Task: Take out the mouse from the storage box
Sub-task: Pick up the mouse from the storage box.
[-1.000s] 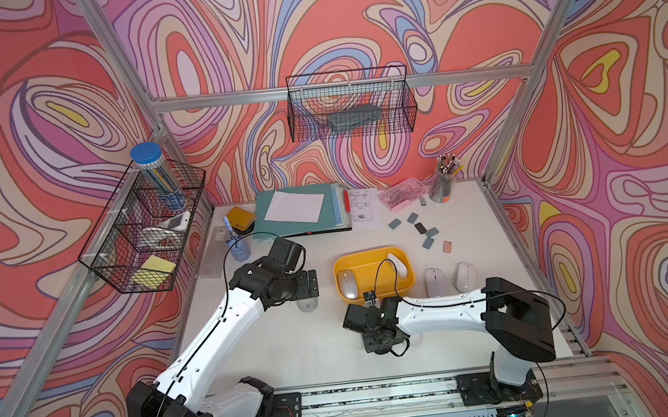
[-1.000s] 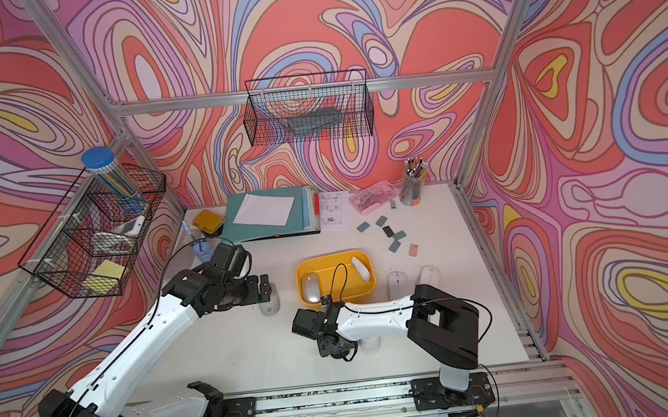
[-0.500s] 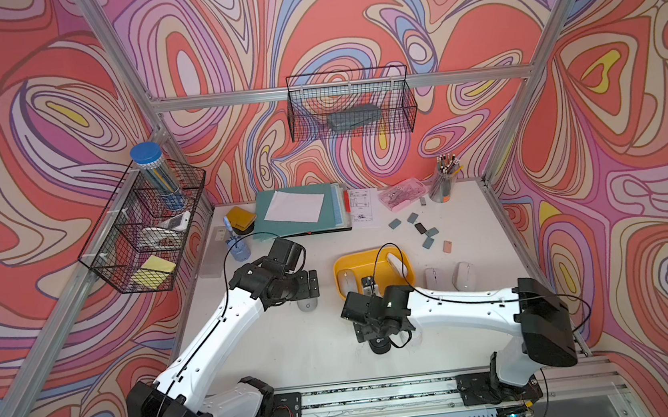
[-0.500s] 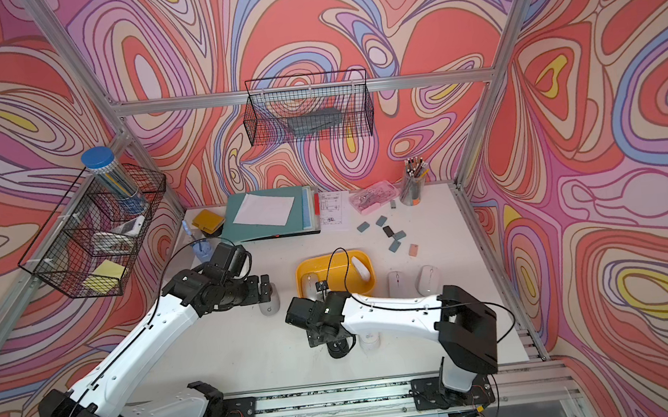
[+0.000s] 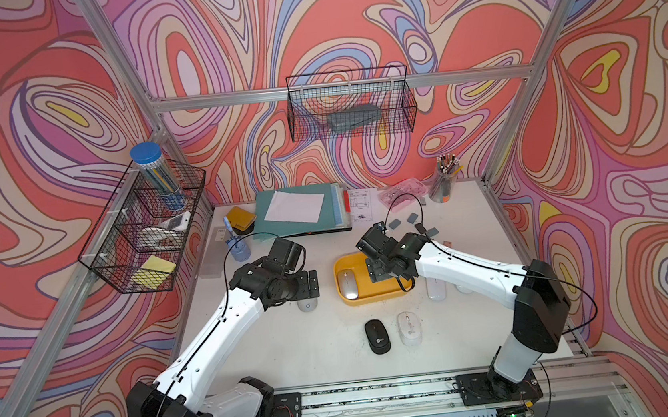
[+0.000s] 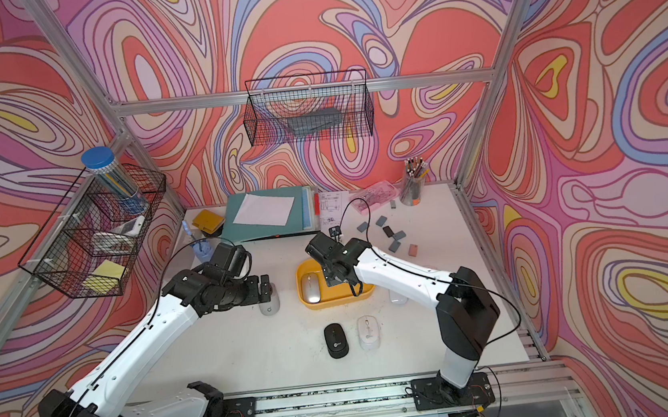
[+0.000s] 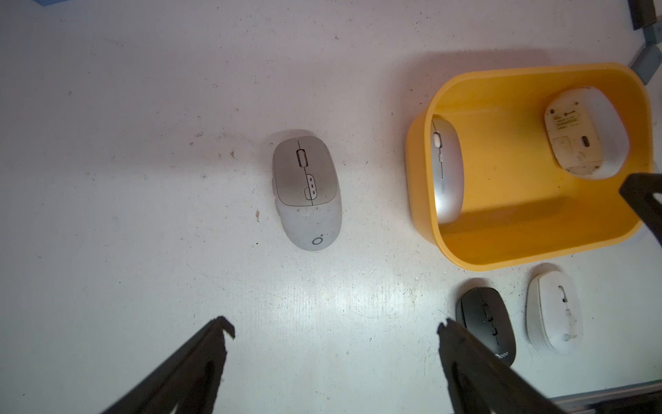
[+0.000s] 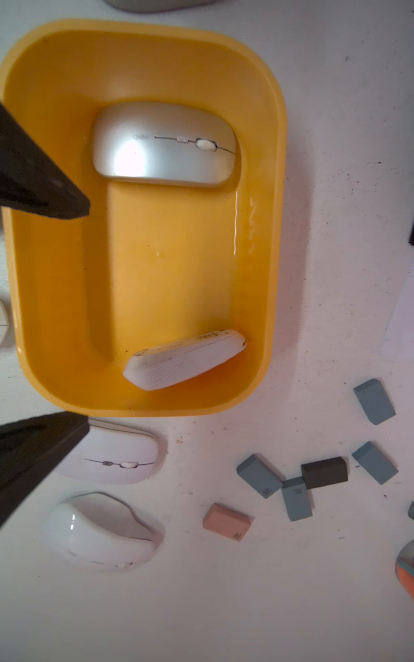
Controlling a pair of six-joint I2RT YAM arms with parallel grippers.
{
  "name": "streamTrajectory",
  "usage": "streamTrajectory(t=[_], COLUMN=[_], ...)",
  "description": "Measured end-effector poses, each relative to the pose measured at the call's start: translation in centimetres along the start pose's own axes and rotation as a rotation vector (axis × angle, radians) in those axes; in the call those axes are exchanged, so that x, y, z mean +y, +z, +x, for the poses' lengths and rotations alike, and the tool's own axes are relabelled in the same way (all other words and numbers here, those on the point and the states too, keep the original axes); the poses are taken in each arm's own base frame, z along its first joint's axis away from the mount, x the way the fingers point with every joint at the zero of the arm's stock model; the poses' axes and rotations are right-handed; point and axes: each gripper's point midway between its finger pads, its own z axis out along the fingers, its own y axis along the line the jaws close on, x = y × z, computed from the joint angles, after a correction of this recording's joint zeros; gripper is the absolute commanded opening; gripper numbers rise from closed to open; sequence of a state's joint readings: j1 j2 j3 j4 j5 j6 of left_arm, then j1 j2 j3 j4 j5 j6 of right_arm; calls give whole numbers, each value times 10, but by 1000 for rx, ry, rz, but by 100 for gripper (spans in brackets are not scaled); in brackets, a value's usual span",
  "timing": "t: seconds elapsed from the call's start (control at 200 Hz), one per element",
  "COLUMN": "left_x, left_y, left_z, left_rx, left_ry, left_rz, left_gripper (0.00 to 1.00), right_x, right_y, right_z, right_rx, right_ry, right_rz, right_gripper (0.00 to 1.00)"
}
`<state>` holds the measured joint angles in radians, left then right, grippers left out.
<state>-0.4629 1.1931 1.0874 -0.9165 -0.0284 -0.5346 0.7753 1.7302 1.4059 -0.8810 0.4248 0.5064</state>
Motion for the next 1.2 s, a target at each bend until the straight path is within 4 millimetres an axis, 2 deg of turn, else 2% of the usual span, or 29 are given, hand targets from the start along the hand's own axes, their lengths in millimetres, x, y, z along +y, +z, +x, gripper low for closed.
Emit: streamTrajectory(t=[0.135,0.23,0.416,0.936,1.197], left_x=[0,0,0,0,1], left_y=[0,0,0,1,1], left_z=[0,0,0,0,0], left_rx=[0,0,0,4,4], left_ry=[0,0,0,1,1], left_rz=[-1,-1,-1,-4,-5], left_gripper=[96,96,96,96,96], right_x=[-7,-10,-8,13,5], right_y=[29,47,67,73,69], right_z=[-11,-11,-9,-10,-9], right_rx=[20,44,73,73,51], right_ry=[-8,-8,-3,37,53], right_rz=[8,7,-14,-124,-99], right_gripper=[86,86,86,82,83])
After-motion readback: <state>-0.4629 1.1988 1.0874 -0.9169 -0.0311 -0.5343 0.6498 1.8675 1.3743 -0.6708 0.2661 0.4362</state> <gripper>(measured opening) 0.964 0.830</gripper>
